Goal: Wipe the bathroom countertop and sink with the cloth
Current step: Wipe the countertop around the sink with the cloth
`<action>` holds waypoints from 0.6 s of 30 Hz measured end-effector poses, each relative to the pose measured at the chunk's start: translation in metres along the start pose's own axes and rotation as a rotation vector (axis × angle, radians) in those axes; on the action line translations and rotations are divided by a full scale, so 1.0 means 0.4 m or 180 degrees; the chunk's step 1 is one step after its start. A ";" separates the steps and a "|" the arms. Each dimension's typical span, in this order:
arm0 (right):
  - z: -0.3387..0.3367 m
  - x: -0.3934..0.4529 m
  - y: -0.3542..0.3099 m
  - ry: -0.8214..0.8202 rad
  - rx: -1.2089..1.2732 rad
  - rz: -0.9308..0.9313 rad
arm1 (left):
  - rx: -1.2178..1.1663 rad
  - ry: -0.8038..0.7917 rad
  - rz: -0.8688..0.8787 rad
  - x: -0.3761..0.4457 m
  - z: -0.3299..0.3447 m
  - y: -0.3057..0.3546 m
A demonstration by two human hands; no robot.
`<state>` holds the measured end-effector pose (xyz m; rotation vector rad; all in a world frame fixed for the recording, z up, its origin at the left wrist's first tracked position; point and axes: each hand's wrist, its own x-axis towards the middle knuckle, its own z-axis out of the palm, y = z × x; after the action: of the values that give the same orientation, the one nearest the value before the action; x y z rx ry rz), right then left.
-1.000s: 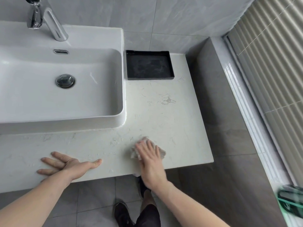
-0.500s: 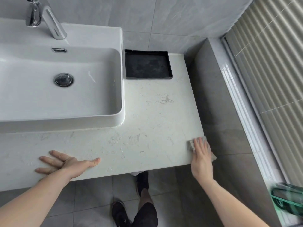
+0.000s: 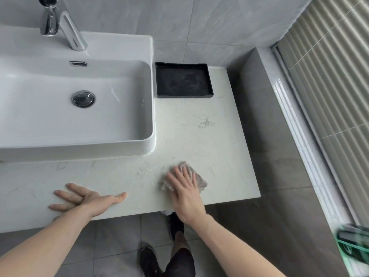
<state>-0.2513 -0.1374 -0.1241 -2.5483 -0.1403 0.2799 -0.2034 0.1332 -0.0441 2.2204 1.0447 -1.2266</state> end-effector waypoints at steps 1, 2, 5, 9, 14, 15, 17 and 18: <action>0.018 0.003 -0.018 -0.0074 -0.0237 -0.0069 | 0.0012 -0.0003 0.0000 0.002 0.000 0.000; 0.025 0.006 -0.028 -0.0100 -0.0423 -0.0076 | 0.0009 -0.0014 0.0008 0.005 0.000 0.000; 0.010 0.006 0.001 -0.0118 -0.0719 0.0079 | -0.0008 -0.0018 0.0005 0.014 0.000 -0.001; -0.048 -0.026 0.095 -0.0128 -0.0909 0.0413 | -0.0041 -0.0010 0.0016 0.019 0.001 -0.003; -0.123 -0.050 0.249 0.0169 -0.0922 0.1165 | -0.0064 -0.0018 0.0031 0.025 0.002 -0.003; -0.137 -0.055 0.282 0.0211 -0.0925 0.1324 | -0.0075 -0.0020 0.0033 0.027 0.001 -0.003; -0.160 -0.064 0.332 0.0274 -0.0876 0.1547 | -0.0090 -0.0029 0.0014 0.034 0.000 -0.003; -0.166 -0.065 0.347 0.0320 -0.0851 0.1615 | -0.0103 -0.0034 -0.0004 0.038 -0.001 -0.002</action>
<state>-0.2558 -0.2924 -0.1416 -2.8235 0.5492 0.3409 -0.1988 0.1402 -0.0567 2.1868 1.0545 -1.2122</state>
